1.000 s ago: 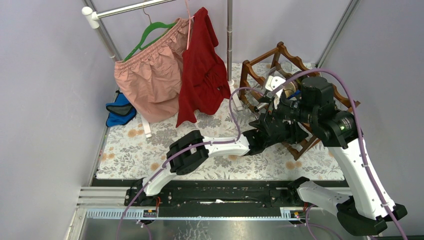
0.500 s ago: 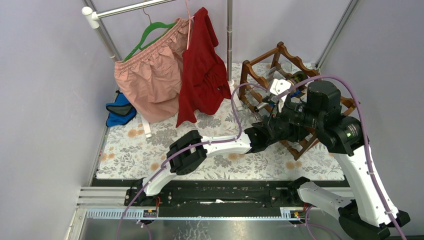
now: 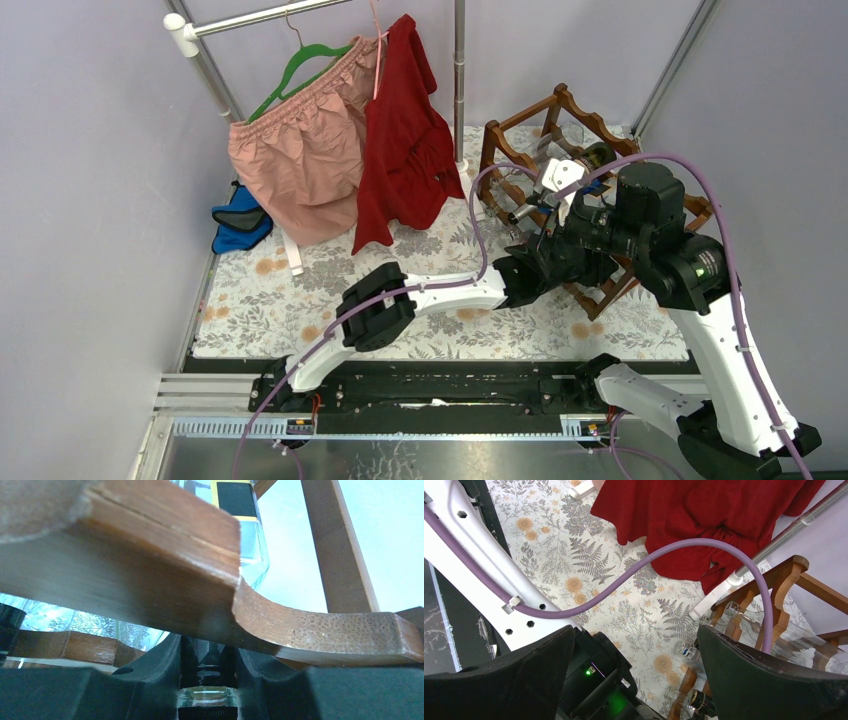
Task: Put the wine bottle on the wine rack
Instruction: Place the wine bottle in the wine rack.
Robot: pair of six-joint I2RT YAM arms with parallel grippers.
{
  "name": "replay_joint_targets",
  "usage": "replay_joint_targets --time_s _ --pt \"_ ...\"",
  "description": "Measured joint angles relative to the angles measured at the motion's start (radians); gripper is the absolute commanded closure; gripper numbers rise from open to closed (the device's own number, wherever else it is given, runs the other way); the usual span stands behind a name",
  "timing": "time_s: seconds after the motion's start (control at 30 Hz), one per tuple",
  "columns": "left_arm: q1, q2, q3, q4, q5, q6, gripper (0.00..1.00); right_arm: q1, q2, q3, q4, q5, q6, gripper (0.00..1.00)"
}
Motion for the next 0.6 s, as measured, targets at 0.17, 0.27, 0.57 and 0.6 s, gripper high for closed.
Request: replay_joint_targets --time_s 0.17,0.27,0.57,0.6 --pt "-0.001 0.007 0.010 -0.001 -0.024 0.047 0.68 0.000 0.002 0.000 0.000 0.000 0.000 0.00" --pt "-0.002 0.010 0.010 -0.001 -0.029 0.069 0.63 0.000 0.003 0.000 0.000 0.000 0.000 0.00" --pt "-0.003 0.017 0.010 -0.030 -0.056 0.102 0.48 0.000 0.003 0.000 0.000 0.000 0.000 0.00" --pt "-0.005 0.017 0.010 -0.032 -0.063 0.107 0.47 0.000 0.003 0.000 0.000 0.000 -0.001 0.00"
